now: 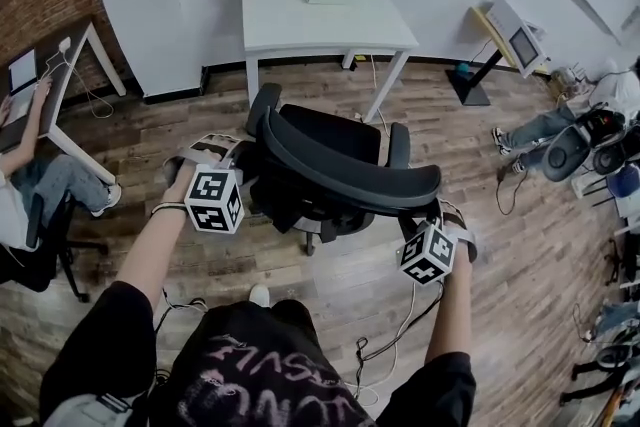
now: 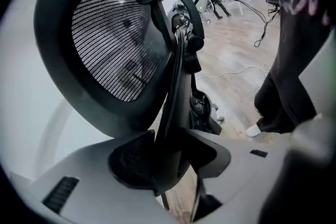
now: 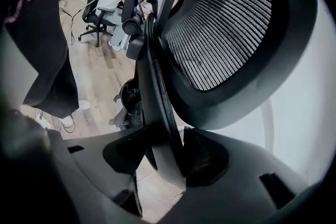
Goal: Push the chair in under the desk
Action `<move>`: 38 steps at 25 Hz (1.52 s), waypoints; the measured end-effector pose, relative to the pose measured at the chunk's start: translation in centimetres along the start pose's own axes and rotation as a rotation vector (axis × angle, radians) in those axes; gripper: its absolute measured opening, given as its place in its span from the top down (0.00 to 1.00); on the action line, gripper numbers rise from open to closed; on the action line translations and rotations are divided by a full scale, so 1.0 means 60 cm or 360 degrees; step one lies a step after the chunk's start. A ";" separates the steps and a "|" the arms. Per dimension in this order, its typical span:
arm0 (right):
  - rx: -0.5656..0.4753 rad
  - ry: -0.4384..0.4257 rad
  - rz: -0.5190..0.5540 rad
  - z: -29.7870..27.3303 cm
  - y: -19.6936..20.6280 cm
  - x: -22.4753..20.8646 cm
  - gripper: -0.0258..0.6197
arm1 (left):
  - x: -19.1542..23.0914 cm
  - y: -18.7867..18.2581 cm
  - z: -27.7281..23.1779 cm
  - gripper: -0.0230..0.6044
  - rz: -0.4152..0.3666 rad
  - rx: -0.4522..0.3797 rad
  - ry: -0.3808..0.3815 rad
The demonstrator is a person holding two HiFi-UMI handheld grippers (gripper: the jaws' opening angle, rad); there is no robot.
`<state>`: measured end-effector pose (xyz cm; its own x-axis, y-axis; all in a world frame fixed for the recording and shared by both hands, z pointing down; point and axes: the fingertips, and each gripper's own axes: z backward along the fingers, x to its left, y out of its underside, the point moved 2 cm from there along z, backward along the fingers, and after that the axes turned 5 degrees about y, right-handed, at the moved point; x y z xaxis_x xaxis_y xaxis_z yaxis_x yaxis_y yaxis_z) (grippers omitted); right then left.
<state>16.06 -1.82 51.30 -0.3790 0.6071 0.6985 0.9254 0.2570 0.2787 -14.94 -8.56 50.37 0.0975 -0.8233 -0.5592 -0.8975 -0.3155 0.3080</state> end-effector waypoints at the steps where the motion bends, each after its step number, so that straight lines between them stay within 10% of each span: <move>1: -0.0005 0.0004 0.0001 -0.005 0.000 -0.006 0.63 | 0.007 0.001 -0.004 0.67 0.0000 0.0000 -0.0002; 38: -0.0248 -0.0008 0.0210 -0.235 0.006 -0.229 0.63 | 0.199 -0.002 -0.140 0.66 0.0231 0.0168 -0.0061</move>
<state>21.75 -20.69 51.10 -0.2538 0.6314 0.7328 0.9573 0.0555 0.2837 -10.07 -22.32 50.09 -0.0512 -0.8372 -0.5445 -0.9414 -0.1416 0.3062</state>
